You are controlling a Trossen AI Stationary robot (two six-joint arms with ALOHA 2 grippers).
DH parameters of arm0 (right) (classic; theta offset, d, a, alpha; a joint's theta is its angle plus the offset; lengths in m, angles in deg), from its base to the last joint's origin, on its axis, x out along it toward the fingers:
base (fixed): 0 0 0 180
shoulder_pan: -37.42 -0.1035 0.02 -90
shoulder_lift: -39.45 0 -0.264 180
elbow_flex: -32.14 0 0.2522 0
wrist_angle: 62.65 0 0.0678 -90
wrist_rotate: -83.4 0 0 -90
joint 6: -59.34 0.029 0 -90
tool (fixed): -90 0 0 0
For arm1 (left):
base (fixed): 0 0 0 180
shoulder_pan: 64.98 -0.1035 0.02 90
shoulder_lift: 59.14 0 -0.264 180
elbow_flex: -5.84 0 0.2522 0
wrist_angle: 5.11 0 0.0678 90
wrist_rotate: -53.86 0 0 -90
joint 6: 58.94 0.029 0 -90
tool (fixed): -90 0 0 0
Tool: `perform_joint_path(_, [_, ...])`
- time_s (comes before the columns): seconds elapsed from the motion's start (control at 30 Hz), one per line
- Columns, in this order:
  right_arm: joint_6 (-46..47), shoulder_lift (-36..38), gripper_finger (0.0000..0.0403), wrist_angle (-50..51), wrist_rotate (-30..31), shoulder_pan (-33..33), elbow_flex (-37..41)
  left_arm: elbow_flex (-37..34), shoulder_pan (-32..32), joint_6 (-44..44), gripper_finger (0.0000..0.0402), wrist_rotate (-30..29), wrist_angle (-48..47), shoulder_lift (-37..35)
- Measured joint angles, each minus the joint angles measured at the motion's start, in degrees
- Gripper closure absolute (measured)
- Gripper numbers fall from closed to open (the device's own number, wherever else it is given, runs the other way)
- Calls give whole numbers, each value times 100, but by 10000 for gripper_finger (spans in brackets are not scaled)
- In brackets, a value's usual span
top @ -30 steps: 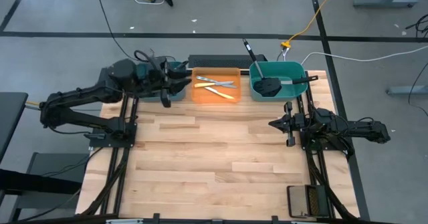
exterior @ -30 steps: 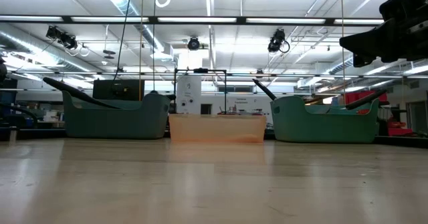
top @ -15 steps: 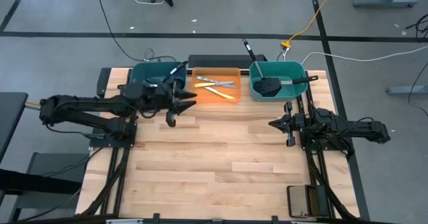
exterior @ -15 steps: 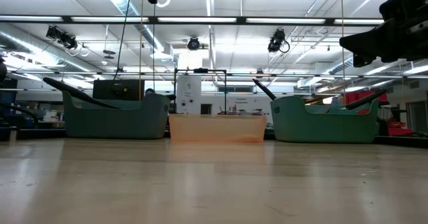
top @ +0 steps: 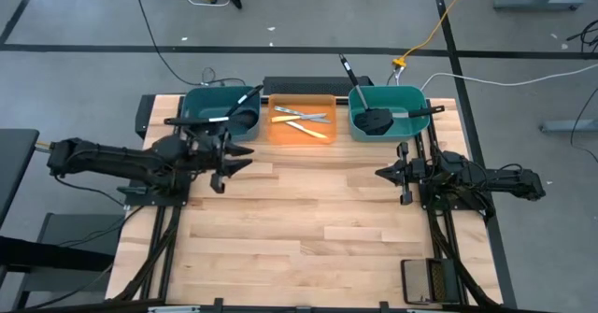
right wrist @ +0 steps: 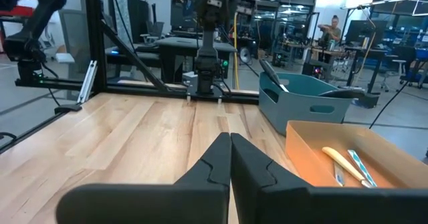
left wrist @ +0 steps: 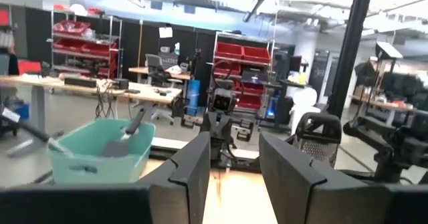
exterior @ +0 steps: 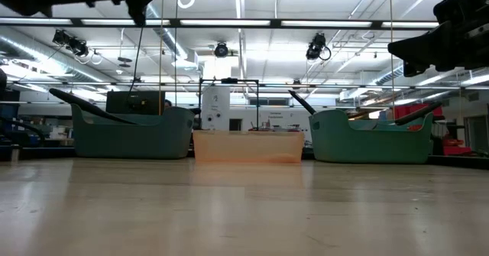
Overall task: Pick & Place Kitchen Items
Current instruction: Return to Home Position
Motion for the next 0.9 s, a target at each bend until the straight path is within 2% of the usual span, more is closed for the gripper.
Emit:
perform_joint_path(0.17, [0,0,396,1,0,1,1,-626,50,-305,268,-121,-1,-789])
perform_joint_path(0.33, [0,0,396,1,0,1,0,-1158,120,47,268,-180,-17,-1632])
perform_joint_path(0.57, [0,0,396,3,0,-1,1,-1842,253,26,268,75,-91,-2747])
perform_joint_path(0.9, [0,0,396,3,0,-1,1,-2089,354,16,268,78,-506,-3694])
